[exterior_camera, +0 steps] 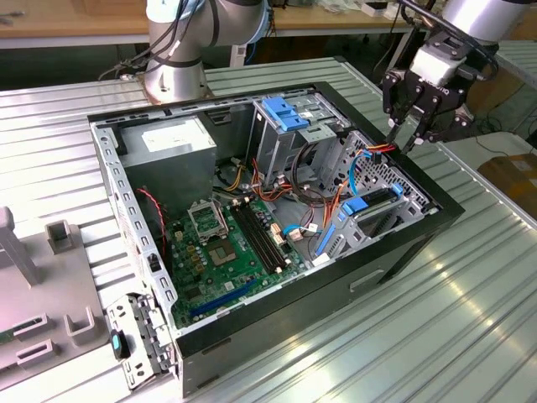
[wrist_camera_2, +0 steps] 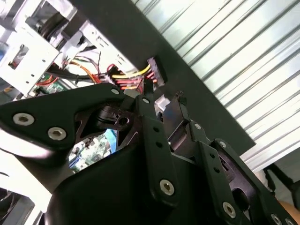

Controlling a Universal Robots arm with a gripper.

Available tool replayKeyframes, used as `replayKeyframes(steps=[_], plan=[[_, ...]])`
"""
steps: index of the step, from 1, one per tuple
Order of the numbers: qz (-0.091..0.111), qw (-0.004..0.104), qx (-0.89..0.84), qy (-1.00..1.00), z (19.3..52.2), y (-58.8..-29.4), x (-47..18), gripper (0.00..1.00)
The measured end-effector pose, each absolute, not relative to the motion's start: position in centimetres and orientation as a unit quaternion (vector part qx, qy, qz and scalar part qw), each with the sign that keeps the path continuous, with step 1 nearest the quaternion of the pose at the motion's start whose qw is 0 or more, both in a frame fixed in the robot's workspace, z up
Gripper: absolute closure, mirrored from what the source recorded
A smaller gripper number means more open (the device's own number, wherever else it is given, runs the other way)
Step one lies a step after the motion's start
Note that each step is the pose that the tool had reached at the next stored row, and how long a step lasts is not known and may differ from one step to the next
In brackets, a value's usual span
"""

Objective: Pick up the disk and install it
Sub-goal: 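Insert the first disk wire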

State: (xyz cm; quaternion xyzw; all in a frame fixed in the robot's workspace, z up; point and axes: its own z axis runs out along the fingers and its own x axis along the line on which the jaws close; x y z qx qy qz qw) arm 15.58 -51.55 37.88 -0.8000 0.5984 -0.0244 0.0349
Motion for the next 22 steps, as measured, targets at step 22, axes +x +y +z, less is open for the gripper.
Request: replayKeyframes(steps=[22], plan=[[-0.050,0.050,-0.922,0.381,37.19,-51.02,15.66,0.64]])
